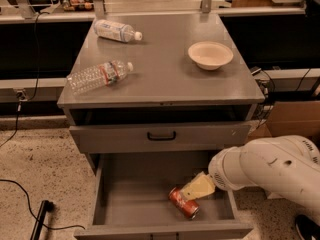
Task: Pick coke can from middle drawer and place on counter
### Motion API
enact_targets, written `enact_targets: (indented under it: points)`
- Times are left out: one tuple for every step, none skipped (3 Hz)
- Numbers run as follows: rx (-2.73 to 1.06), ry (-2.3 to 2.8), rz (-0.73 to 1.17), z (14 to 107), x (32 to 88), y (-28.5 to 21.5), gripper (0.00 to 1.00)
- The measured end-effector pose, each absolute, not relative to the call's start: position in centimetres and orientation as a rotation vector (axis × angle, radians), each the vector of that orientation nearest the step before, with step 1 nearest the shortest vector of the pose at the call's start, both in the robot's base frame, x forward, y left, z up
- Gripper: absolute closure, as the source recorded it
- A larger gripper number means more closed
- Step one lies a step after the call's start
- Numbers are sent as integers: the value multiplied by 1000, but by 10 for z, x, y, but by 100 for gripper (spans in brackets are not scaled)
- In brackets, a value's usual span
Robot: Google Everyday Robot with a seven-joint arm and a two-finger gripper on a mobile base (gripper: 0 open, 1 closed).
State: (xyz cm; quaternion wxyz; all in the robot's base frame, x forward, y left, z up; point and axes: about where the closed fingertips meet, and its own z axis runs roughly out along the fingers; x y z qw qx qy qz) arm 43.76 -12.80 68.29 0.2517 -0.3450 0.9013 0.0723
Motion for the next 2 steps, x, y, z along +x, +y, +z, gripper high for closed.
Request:
enact_targets:
  points:
    - [-935, 2454, 207, 679, 439, -127, 0]
    - [-983, 2481, 192, 655, 449, -117, 0]
